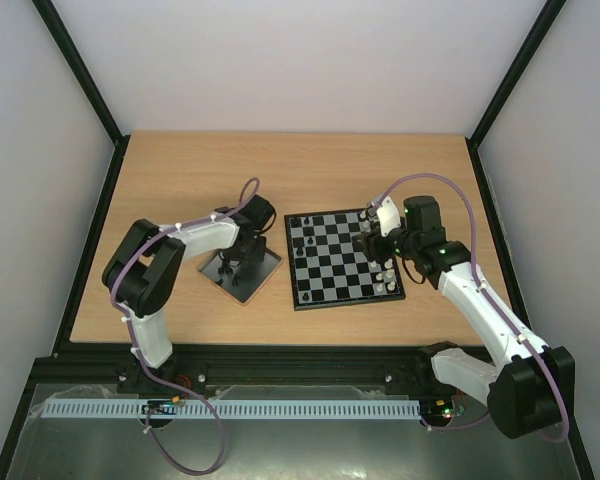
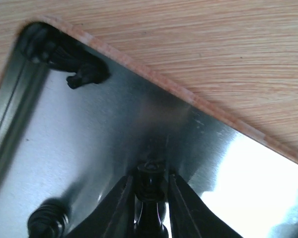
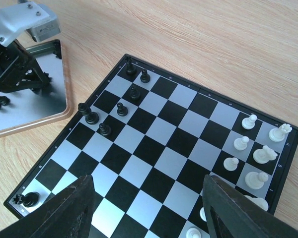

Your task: Set up the chess pieces on the board

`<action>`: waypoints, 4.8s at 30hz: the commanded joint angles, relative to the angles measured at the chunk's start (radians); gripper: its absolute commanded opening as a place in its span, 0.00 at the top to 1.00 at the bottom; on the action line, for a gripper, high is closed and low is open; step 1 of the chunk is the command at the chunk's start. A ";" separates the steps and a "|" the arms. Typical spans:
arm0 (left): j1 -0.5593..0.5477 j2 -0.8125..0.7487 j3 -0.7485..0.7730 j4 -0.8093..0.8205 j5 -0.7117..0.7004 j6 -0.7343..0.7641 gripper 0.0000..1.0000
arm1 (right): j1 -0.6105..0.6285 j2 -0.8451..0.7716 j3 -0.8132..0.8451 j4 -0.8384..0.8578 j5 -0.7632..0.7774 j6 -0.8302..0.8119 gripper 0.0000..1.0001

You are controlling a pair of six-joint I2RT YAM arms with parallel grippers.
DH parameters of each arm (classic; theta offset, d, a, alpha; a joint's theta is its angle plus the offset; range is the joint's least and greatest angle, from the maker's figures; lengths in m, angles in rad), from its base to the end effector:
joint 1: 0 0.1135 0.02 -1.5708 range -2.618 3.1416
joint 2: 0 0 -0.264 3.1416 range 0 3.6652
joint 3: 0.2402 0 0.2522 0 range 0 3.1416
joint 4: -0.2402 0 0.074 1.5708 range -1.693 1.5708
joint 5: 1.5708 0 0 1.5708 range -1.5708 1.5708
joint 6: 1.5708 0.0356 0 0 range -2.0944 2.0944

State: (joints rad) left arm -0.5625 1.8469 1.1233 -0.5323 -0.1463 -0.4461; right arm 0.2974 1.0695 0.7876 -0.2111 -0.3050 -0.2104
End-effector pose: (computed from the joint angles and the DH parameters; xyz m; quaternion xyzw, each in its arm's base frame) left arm 0.2981 -0.1818 0.1464 0.0459 0.9840 -0.0124 0.1718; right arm 0.2265 0.0806 0.2834 -0.2885 0.8015 0.1523 0.5011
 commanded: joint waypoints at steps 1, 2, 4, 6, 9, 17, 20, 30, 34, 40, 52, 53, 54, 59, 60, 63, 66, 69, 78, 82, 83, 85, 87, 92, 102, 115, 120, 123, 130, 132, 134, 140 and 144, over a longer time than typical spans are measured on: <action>-0.013 -0.012 -0.038 -0.044 0.008 0.014 0.77 | -0.003 0.006 -0.014 -0.013 -0.016 -0.011 0.39; -0.012 -0.018 -0.041 -0.049 0.007 0.008 0.75 | -0.003 0.006 -0.014 -0.014 -0.017 -0.011 0.39; -0.011 -0.031 -0.046 -0.061 0.011 0.006 0.73 | -0.002 0.006 -0.014 -0.014 -0.018 -0.010 0.39; -0.012 -0.043 -0.049 -0.071 0.013 0.007 0.72 | -0.002 0.006 -0.014 -0.014 -0.017 -0.009 0.39; -0.014 -0.056 -0.059 -0.078 0.020 0.017 0.72 | -0.002 0.006 -0.014 -0.013 -0.020 -0.011 0.39; -0.018 -0.044 -0.061 -0.079 0.043 0.026 0.76 | -0.003 0.006 -0.014 -0.014 -0.018 -0.011 0.39; -0.019 -0.037 -0.059 -0.078 0.044 0.027 0.80 | -0.002 0.006 -0.014 -0.014 -0.019 -0.010 0.39; -0.033 -0.112 -0.064 -0.064 0.024 0.078 0.89 | -0.003 0.034 0.064 -0.028 -0.055 0.097 0.39; -0.080 -0.235 -0.072 -0.019 0.022 0.140 0.90 | -0.002 0.096 0.155 -0.081 -0.117 0.133 0.39; -0.147 -0.428 -0.118 0.129 0.133 0.261 0.91 | -0.002 0.224 0.345 -0.212 -0.259 0.150 0.39; -0.155 -0.591 -0.224 0.307 0.392 0.294 0.87 | 0.089 0.454 0.547 -0.335 -0.606 0.205 0.37; -0.155 -0.594 -0.224 0.310 0.405 0.294 0.87 | 0.108 0.473 0.542 -0.325 -0.602 0.215 0.38; -0.155 -0.599 -0.224 0.315 0.418 0.293 0.87 | 0.123 0.489 0.540 -0.320 -0.608 0.222 0.39; -0.155 -0.614 -0.233 0.325 0.442 0.290 0.86 | 0.197 0.552 0.568 -0.324 -0.623 0.227 0.48; -0.155 -0.614 -0.233 0.324 0.445 0.290 0.86 | 0.207 0.560 0.572 -0.326 -0.621 0.227 0.49; -0.155 -0.620 -0.234 0.323 0.442 0.288 0.85 | 0.222 0.578 0.579 -0.327 -0.633 0.232 0.54; -0.155 -0.623 -0.232 0.322 0.447 0.288 0.85 | 0.225 0.592 0.578 -0.322 -0.644 0.242 0.58; -0.155 -0.626 -0.233 0.324 0.444 0.288 0.84 | 0.225 0.603 0.577 -0.318 -0.656 0.245 0.66; -0.153 -0.621 -0.227 0.299 0.410 0.291 0.72 | 0.226 0.594 0.571 -0.313 -0.661 0.236 0.86; -0.112 -0.627 -0.228 0.279 0.354 0.239 0.02 | 0.226 0.547 0.563 -0.291 -0.543 0.227 0.90; -0.093 -0.631 -0.230 0.279 0.347 0.224 0.01 | 0.225 0.531 0.560 -0.289 -0.485 0.220 0.90; -0.060 -0.644 -0.233 0.275 0.290 0.189 0.01 | 0.226 0.504 0.551 -0.284 -0.395 0.197 0.91; -0.028 -0.658 -0.238 0.265 0.204 0.147 0.01 | 0.225 0.475 0.530 -0.273 -0.316 0.174 0.91; 0.018 -0.707 -0.254 0.259 0.115 0.158 0.01 | 0.225 0.418 0.474 -0.262 -0.170 0.094 0.90; 0.055 -0.829 -0.317 0.330 0.008 0.135 0.01 | 0.288 0.389 0.344 -0.205 0.079 -0.058 0.90; 0.108 -0.723 -0.273 0.222 -0.208 0.004 0.01 | 0.429 0.518 0.324 -0.167 0.192 -0.120 0.91; 0.108 -0.766 -0.311 0.219 -0.250 -0.018 0.01 | 0.431 0.580 0.345 -0.162 0.177 -0.112 0.90; 0.108 -0.762 -0.306 0.212 -0.223 0.024 0.01 | 0.431 0.611 0.357 -0.158 0.172 -0.109 0.90; 0.110 -0.755 -0.299 0.198 -0.271 0.023 0.01 | 0.431 0.663 0.387 -0.151 0.155 -0.094 0.90; 0.110 -0.752 -0.300 0.195 -0.284 0.021 0.01 | 0.431 0.678 0.395 -0.146 0.153 -0.088 0.89; 0.110 -0.748 -0.295 0.189 -0.291 0.022 0.01 | 0.431 0.692 0.404 -0.146 0.150 -0.083 0.89; 0.110 -0.753 -0.296 0.192 -0.273 0.024 0.01 | 0.431 0.719 0.418 -0.147 0.154 -0.077 0.88; 0.110 -0.752 -0.298 0.195 -0.271 0.026 0.01 | 0.431 0.728 0.417 -0.145 0.158 -0.074 0.87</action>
State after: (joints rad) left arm -0.4583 1.0931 0.8307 -0.3286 -0.4015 -0.4294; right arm 0.7216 1.7775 1.1816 -0.3462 -0.1459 -0.2974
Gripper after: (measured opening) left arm 0.991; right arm 0.131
